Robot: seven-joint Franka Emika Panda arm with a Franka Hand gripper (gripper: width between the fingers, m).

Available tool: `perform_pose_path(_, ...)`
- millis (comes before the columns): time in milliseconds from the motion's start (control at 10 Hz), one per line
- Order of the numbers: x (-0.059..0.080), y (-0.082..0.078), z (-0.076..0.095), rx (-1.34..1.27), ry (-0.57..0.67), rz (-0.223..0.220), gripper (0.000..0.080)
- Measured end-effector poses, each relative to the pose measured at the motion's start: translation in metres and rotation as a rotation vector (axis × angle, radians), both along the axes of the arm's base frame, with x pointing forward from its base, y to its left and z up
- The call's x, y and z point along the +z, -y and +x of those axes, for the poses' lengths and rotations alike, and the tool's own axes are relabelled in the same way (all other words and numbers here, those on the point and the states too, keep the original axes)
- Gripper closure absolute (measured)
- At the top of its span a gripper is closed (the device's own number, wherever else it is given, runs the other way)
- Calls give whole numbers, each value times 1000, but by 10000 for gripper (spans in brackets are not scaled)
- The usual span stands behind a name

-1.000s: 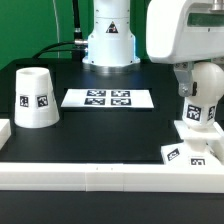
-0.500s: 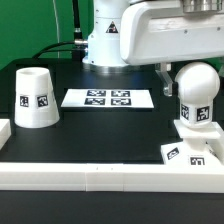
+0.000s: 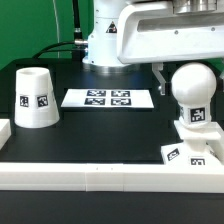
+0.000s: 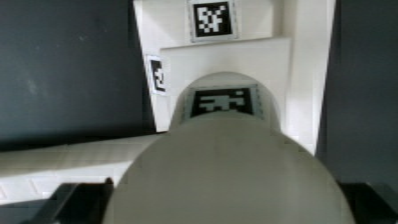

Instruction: Assemble lamp

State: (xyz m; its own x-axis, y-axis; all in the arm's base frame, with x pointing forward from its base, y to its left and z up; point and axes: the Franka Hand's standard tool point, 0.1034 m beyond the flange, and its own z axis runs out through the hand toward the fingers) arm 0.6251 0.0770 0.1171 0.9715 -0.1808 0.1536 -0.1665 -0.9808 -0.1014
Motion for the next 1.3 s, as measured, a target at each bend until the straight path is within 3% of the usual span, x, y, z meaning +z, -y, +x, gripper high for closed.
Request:
perform_pose_path(700,-3,-6,-2,-586,-108,112,220)
perform_pose_path(1000,-3,-12,-5,-919,-198,194,220)
perform_pose_path(1300,-3,-18,-3,-1076,-232,216,220)
